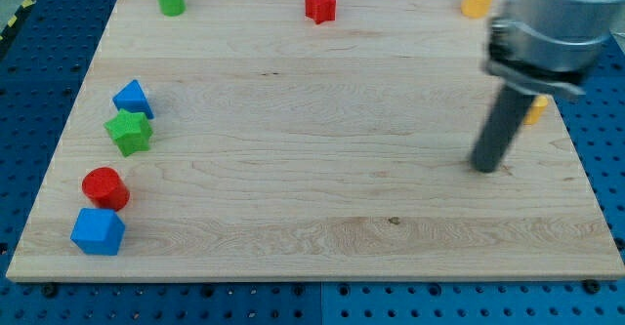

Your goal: Move the heart towards the center of the board

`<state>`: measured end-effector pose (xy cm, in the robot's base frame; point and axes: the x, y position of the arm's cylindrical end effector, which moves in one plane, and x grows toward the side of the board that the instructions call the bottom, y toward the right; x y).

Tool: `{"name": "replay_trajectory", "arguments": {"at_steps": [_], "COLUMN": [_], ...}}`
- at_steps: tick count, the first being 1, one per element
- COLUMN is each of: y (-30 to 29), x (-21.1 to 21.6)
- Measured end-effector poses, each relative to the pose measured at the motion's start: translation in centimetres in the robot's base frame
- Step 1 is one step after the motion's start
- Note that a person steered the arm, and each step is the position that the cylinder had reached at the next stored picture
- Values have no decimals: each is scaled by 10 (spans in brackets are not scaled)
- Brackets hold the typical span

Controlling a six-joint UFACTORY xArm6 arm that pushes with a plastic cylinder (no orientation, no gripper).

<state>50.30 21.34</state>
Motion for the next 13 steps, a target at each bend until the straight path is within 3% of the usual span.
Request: {"name": "replay_trajectory", "arguments": {"at_steps": [1, 3, 4, 9, 13], "y": [67, 85, 85, -32, -63], "x": [-4, -77, -82, -72, -55]}}
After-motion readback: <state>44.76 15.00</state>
